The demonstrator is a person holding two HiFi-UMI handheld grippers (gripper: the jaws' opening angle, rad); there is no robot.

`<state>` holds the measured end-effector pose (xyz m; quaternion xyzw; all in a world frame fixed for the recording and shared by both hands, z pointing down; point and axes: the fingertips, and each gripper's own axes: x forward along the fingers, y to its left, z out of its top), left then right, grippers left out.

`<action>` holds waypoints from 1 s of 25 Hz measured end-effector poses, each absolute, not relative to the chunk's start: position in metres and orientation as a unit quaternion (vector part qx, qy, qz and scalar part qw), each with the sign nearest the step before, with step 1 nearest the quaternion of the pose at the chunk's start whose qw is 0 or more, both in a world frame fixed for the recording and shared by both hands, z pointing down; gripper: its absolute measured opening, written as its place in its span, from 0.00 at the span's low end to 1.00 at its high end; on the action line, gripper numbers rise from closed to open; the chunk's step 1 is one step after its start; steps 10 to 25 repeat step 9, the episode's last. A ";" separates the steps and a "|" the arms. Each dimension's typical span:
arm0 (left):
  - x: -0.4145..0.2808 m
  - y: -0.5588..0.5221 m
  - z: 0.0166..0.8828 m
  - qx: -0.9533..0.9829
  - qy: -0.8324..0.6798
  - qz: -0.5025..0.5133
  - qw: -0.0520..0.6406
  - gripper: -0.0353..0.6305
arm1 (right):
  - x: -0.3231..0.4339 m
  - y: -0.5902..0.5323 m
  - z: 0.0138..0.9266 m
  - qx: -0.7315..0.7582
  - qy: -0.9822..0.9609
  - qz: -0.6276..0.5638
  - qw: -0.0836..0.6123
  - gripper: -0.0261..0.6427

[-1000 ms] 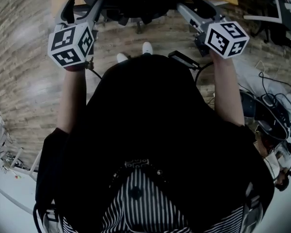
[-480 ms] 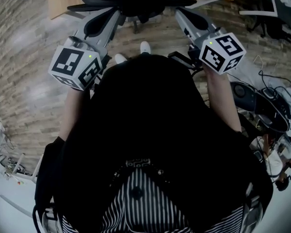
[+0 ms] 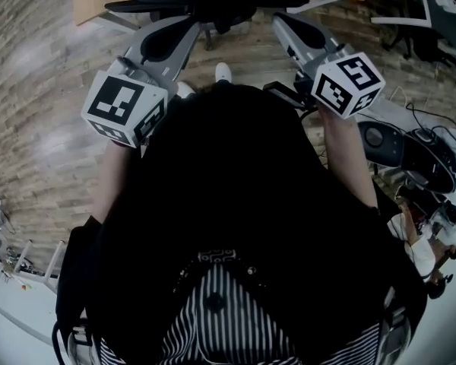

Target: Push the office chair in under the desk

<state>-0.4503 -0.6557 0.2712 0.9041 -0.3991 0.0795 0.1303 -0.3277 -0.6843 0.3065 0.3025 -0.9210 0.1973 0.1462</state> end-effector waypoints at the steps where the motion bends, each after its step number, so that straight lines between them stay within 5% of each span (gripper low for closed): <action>1: -0.454 -0.652 0.270 0.904 -0.400 0.078 0.129 0.06 | -0.333 -0.681 0.306 0.299 -0.922 0.196 0.147 0.04; 25: -0.491 -0.617 0.276 0.906 -0.393 0.084 0.136 0.06 | -0.381 -0.646 0.298 0.287 -0.928 0.187 0.145 0.04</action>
